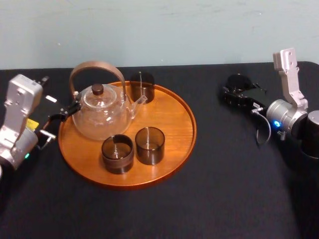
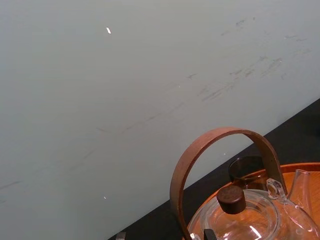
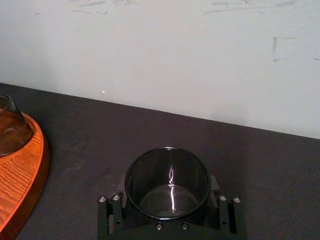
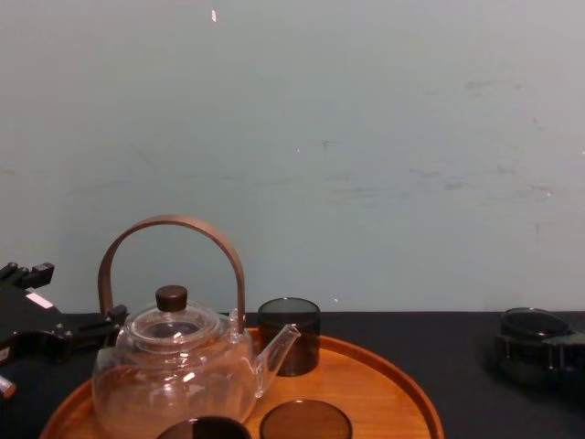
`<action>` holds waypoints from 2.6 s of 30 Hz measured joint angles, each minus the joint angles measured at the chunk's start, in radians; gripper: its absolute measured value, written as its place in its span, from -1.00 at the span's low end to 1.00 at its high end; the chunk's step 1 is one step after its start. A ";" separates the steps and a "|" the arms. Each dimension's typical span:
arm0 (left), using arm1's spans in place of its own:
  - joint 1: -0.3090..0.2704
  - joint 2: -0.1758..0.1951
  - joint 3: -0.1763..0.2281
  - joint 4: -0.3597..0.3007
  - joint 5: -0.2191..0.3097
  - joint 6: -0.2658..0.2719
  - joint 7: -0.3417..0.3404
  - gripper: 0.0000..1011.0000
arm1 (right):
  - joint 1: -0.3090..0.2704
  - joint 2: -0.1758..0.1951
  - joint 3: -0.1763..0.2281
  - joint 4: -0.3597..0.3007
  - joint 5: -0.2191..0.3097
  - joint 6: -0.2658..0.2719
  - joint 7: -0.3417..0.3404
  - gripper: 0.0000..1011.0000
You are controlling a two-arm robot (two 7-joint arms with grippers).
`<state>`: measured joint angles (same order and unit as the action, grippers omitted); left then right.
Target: Pick up the glass from the table and place it on the tray.
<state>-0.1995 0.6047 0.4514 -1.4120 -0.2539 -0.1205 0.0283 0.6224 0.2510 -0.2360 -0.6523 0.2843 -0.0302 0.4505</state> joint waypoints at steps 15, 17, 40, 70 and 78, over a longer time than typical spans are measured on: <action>0.000 0.000 0.000 0.000 0.000 0.000 0.000 1.00 | -0.001 0.001 0.000 -0.001 0.001 0.001 0.000 0.81; 0.000 0.000 0.000 0.000 0.000 0.000 0.000 1.00 | -0.001 0.001 0.000 -0.001 0.001 0.001 0.000 0.81; 0.000 0.000 0.000 0.000 0.000 0.000 0.000 1.00 | -0.150 0.043 -0.049 -0.374 0.015 0.075 0.047 0.82; 0.000 0.000 0.000 0.000 0.000 0.000 0.000 1.00 | -0.071 -0.059 -0.204 -0.267 0.047 0.036 0.107 0.81; 0.000 0.000 0.000 0.000 0.000 0.000 0.000 1.00 | -0.053 -0.081 -0.226 -0.226 0.048 0.047 0.112 0.81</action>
<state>-0.1995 0.6047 0.4514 -1.4120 -0.2539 -0.1205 0.0283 0.5694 0.1705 -0.4617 -0.8781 0.3326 0.0164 0.5622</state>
